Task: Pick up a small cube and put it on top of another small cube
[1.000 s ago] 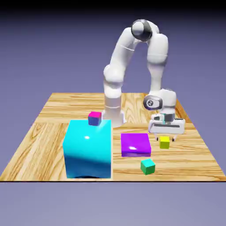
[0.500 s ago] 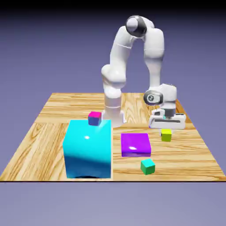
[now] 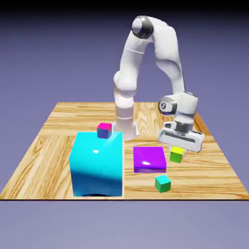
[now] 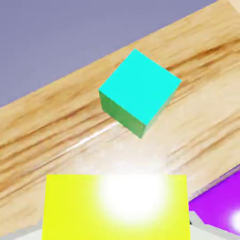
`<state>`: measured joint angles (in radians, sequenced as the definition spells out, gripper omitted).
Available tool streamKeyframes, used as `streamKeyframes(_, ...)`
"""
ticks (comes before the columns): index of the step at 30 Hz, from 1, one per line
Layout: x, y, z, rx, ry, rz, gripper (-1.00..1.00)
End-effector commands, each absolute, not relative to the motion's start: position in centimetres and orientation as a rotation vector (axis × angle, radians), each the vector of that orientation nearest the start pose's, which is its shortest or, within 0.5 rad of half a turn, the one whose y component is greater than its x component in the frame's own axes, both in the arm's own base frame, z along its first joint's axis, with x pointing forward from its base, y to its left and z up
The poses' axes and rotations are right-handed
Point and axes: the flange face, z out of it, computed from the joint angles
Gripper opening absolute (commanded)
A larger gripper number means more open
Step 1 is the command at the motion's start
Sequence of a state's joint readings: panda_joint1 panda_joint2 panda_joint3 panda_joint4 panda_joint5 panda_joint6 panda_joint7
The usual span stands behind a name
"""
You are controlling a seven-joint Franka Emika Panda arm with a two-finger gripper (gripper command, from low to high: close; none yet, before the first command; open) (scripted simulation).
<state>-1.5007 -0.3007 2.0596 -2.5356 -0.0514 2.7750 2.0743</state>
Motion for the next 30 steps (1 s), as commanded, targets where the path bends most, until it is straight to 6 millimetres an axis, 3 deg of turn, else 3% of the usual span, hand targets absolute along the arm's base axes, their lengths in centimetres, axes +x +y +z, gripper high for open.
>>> streamKeyframes(1,41.9,22.7,23.5,-2.288,2.088,-0.458,-1.00)
streamKeyframes(4,45.0,20.2,24.4,-2.179,2.225,-0.436,-1.00)
streamKeyframes(22,46.0,19.2,17.6,-2.178,2.226,-0.437,-1.00)
streamKeyframes(23,46.0,19.2,17.6,-2.178,2.226,-0.437,1.00)
streamKeyframes(30,45.8,19.3,19.9,-2.185,2.230,-0.470,1.00)
